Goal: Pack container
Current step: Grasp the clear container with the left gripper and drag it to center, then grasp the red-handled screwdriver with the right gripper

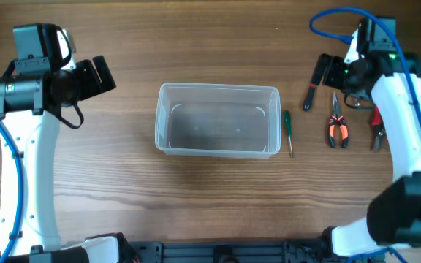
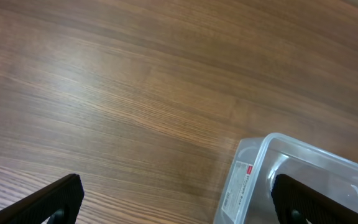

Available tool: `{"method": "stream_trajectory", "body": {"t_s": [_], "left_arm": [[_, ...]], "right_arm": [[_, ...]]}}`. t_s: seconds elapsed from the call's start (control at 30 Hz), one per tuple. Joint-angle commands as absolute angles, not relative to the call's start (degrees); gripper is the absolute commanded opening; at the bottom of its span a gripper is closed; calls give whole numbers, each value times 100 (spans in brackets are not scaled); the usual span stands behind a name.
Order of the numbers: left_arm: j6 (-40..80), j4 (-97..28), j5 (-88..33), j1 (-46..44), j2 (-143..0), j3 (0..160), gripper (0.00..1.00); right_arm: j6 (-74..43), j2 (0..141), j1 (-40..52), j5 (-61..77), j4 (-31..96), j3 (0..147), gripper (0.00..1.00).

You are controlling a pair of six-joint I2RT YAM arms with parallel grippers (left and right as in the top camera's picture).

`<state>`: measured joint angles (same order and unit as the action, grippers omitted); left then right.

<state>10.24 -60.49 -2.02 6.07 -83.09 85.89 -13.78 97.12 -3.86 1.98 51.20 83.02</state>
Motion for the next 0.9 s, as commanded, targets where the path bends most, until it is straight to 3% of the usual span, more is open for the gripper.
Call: {"method": "stream_trajectory", "body": {"t_s": [0.0, 0.3, 0.87], "left_arm": [[1118, -6073, -294, 628, -8329, 8617, 100], [1118, -6182, -294, 624, -8329, 8617, 100], [1120, -6466, -296, 624, -8329, 8617, 100]], "right_arm": [[-1505, 9985, -399, 298, 4720, 8333, 99], [-1514, 11690, -399, 287, 4624, 8324, 100], [-1066, 11937, -373, 307, 4351, 8313, 99]]}}
